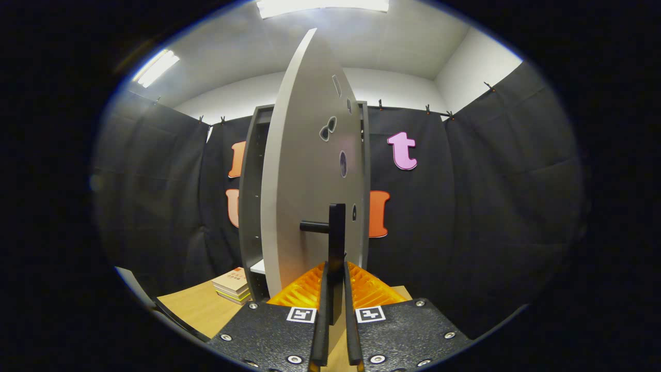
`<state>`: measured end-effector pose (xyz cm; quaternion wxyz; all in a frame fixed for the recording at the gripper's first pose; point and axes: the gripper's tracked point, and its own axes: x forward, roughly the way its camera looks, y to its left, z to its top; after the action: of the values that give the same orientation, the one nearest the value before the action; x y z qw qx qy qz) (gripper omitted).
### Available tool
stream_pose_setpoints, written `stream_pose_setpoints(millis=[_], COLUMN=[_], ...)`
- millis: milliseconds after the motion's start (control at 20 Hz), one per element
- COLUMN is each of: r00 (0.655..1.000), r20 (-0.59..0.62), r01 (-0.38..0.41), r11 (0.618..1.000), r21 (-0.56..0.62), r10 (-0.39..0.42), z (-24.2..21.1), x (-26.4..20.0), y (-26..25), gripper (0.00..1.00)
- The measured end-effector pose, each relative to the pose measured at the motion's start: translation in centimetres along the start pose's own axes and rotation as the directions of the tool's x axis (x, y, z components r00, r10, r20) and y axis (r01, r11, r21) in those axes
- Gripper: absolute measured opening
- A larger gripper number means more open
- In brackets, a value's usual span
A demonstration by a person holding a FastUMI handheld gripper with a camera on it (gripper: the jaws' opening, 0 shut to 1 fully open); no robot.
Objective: Open the shoe cabinet door, grab the shoes and put them into the shoe cabinet, then close the shoe cabinet door.
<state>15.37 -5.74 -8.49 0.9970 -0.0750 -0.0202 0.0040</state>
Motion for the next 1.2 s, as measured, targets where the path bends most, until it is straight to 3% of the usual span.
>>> stream_pose_setpoints(millis=[150,250,400,600,1200], r00=[0.999,0.998,0.999,1.000,0.997], r20=[-0.002,0.003,-0.007,-0.020,0.009], r01=[0.040,0.057,0.038,0.023,0.080], r11=[0.999,0.998,0.998,0.998,0.995], r21=[-0.005,0.001,0.043,0.054,0.062], r10=[-0.040,-0.057,-0.038,-0.022,-0.081], z=[0.0,0.1,-0.3,-0.5,1.3], x=[0.1,0.2,0.2,0.2,-4.4], y=[-3.0,-5.0,-6.4,-7.1,-6.6], gripper=[0.14,0.07,0.07,0.07,0.07])
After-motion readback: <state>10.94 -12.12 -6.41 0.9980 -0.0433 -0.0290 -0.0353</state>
